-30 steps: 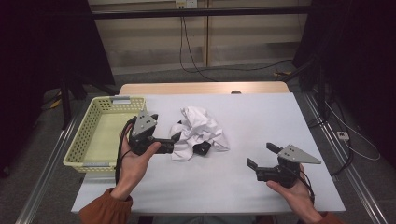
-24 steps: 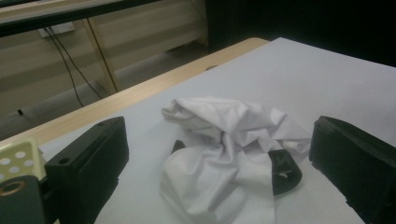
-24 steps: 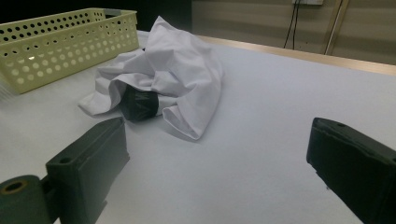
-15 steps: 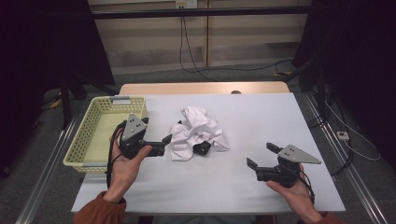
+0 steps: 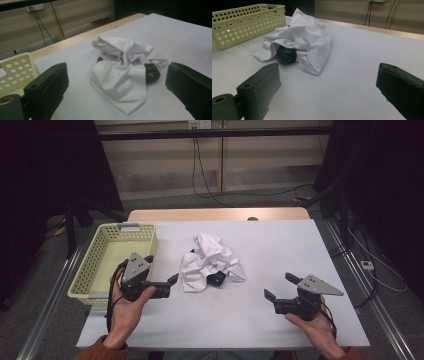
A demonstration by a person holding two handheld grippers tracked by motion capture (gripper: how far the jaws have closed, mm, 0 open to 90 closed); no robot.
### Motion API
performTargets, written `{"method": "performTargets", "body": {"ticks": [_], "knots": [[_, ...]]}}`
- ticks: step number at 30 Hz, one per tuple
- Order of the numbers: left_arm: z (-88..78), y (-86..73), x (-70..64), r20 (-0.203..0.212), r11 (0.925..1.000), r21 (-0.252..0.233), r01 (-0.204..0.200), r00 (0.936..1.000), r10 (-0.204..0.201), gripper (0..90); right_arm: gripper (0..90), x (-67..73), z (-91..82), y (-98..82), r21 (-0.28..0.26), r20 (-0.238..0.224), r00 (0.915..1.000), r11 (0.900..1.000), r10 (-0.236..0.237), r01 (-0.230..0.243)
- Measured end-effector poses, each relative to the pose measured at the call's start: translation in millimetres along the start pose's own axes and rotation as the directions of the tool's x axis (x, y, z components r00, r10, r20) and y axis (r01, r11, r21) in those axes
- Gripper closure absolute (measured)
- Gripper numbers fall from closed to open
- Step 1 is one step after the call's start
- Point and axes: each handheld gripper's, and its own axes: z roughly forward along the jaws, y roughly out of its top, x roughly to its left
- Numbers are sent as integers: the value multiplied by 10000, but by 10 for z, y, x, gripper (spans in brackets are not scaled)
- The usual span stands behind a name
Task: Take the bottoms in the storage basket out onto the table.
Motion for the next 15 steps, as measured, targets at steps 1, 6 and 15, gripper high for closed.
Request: {"method": "performTargets", "body": {"ticks": [1, 6, 15], "knots": [[-18, -16, 7, -19, 10000, 1, 11, 10000, -11, 48, 51, -1, 0, 0, 13, -7, 10000, 10000, -24, 24], [-125, -93, 26, -31, 9994, -89, 329, 9995, -329, 48, 51, 1, 9, 0, 26, 14, 10000, 10000, -10, 10], [-193, -279, 13, -415, 9993, 86, 357, 9985, -353, 48, 51, 2, 13, 0, 21, 15, 10000, 10000, 15, -15]]}}
